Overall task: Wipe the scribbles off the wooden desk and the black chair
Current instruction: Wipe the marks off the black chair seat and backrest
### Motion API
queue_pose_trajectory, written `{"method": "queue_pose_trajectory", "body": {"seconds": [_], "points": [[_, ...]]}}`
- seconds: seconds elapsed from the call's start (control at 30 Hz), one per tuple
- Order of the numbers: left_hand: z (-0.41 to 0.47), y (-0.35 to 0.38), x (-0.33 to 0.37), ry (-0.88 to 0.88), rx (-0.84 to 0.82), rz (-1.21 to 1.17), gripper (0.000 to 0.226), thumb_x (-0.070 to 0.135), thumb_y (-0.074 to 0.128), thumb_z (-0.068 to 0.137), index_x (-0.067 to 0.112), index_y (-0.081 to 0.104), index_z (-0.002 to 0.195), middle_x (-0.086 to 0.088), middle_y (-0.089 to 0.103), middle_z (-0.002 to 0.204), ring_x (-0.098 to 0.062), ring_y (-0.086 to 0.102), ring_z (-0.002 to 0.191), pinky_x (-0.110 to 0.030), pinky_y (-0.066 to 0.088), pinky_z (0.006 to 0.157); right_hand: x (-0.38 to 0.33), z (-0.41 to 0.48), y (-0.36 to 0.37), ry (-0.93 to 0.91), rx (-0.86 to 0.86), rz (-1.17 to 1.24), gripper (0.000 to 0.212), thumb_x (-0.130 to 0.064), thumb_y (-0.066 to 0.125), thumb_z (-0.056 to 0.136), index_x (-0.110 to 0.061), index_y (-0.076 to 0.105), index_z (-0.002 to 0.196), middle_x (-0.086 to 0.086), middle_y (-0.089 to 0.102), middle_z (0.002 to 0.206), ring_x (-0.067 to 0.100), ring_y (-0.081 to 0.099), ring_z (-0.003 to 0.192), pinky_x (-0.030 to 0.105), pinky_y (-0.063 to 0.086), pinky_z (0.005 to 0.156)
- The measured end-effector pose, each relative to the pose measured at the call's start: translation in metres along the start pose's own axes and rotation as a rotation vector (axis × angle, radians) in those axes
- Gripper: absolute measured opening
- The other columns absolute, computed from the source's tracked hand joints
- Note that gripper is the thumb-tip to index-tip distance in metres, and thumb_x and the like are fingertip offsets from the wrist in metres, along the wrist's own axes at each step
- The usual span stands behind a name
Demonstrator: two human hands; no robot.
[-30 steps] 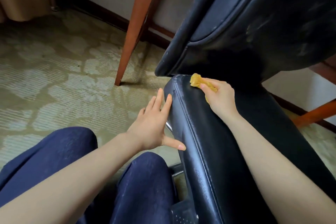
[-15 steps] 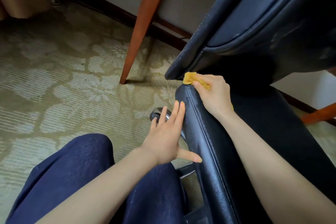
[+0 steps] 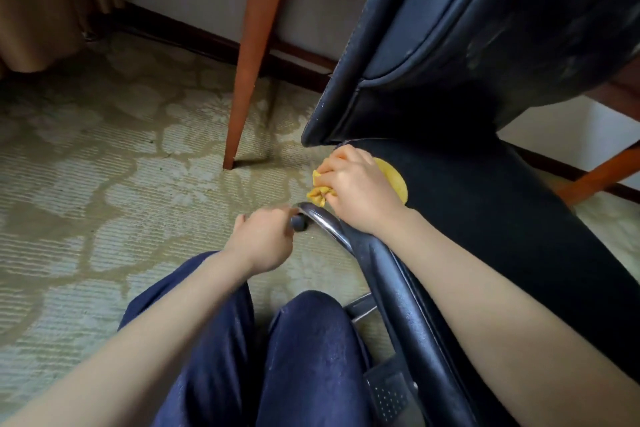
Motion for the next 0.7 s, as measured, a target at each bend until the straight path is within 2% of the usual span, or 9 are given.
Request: {"method": "queue_pose_trajectory", "body": {"seconds": [0.13, 0.2, 0.27, 0.33, 0.4, 0.47, 0.57, 0.63, 0.7], "points": [[0.000, -0.025, 0.018, 0.059, 0.109, -0.240, 0.052, 0.007, 0.037, 0.095, 0.017, 0.033, 0.146, -0.010, 0.041, 0.147, -0.029, 0.041, 0.131, -0.034, 0.032, 0.107, -0.014, -0.041, -0.006, -0.107, 0.002, -0.040, 0.016, -0.009, 0.080, 0.060, -0.014, 0.076, 0.074, -0.001, 0.070, 0.086, 0.026, 0.060, 0.089, 0.035, 0.044, 0.089], [-0.002, -0.028, 0.032, 0.091, 0.118, -0.368, 0.051, 0.007, 0.035, 0.097, 0.017, 0.032, 0.146, -0.009, 0.038, 0.148, -0.024, 0.045, 0.127, -0.019, 0.035, 0.091, -0.021, -0.064, -0.010, -0.144, -0.027, -0.033, 0.013, -0.009, 0.076, 0.062, -0.015, 0.075, 0.074, -0.003, 0.069, 0.085, 0.025, 0.059, 0.090, 0.035, 0.043, 0.091], [-0.003, -0.026, 0.042, 0.099, 0.108, -0.460, 0.050, 0.007, 0.033, 0.098, 0.018, 0.030, 0.147, -0.008, 0.040, 0.146, -0.022, 0.050, 0.115, -0.013, 0.032, 0.070, -0.030, -0.091, -0.011, -0.186, -0.072, -0.032, 0.017, -0.011, 0.058, 0.071, -0.015, 0.074, 0.074, -0.004, 0.067, 0.082, 0.024, 0.058, 0.090, 0.033, 0.036, 0.096], [-0.004, -0.023, 0.048, 0.096, 0.092, -0.504, 0.051, 0.007, 0.033, 0.099, 0.019, 0.027, 0.148, -0.004, 0.032, 0.152, -0.021, 0.052, 0.115, -0.013, 0.034, 0.065, -0.042, -0.117, -0.008, -0.247, -0.166, -0.055, 0.034, -0.016, 0.039, 0.072, -0.016, 0.072, 0.072, -0.005, 0.064, 0.079, 0.024, 0.058, 0.087, 0.033, 0.031, 0.100], [-0.005, -0.019, 0.050, 0.095, 0.074, -0.504, 0.053, 0.005, 0.032, 0.098, 0.019, 0.025, 0.149, -0.001, 0.026, 0.154, -0.014, 0.051, 0.116, -0.004, 0.035, 0.068, -0.050, -0.141, -0.008, -0.313, -0.230, -0.089, 0.038, -0.019, 0.034, 0.072, -0.018, 0.071, 0.069, -0.006, 0.063, 0.077, 0.022, 0.058, 0.085, 0.033, 0.028, 0.103], [-0.006, -0.015, 0.050, 0.091, 0.057, -0.479, 0.055, 0.004, 0.032, 0.098, 0.020, 0.023, 0.150, -0.001, 0.024, 0.155, -0.014, 0.039, 0.132, -0.001, 0.025, 0.078, -0.052, -0.156, -0.011, -0.378, -0.234, -0.098, 0.034, -0.017, 0.038, 0.075, -0.021, 0.071, 0.073, -0.008, 0.064, 0.080, 0.020, 0.057, 0.088, 0.032, 0.029, 0.105], [-0.005, -0.013, 0.045, 0.085, 0.061, -0.474, 0.054, 0.004, 0.032, 0.098, 0.019, 0.023, 0.149, -0.004, 0.025, 0.155, -0.012, 0.048, 0.121, -0.003, 0.034, 0.082, -0.047, -0.152, -0.019, -0.429, -0.240, -0.039, 0.017, -0.016, 0.057, 0.079, -0.026, 0.071, 0.081, -0.012, 0.064, 0.087, 0.018, 0.054, 0.090, 0.025, 0.035, 0.092], [-0.001, -0.013, 0.038, 0.072, 0.085, -0.480, 0.056, 0.003, 0.033, 0.098, 0.016, 0.021, 0.150, -0.003, 0.021, 0.156, -0.016, 0.032, 0.137, -0.011, 0.026, 0.099, -0.037, -0.134, -0.020, -0.408, -0.228, -0.014, 0.012, -0.018, 0.064, 0.079, -0.026, 0.071, 0.084, -0.013, 0.064, 0.090, 0.017, 0.052, 0.088, 0.025, 0.038, 0.086], [0.002, -0.012, 0.030, 0.057, 0.109, -0.502, 0.056, 0.004, 0.035, 0.098, 0.016, 0.021, 0.150, -0.002, 0.021, 0.156, -0.016, 0.020, 0.143, -0.010, 0.019, 0.097, -0.026, -0.110, -0.022, -0.365, -0.206, 0.018, 0.015, -0.020, 0.061, 0.081, -0.025, 0.073, 0.088, -0.012, 0.066, 0.093, 0.018, 0.052, 0.088, 0.030, 0.044, 0.083]]}}
Point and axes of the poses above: each hand's wrist, its own z-axis towards the middle knuckle, its own y-axis out of the palm, x = y × z, the point moved 8 cm from there along z, towards the middle knuckle
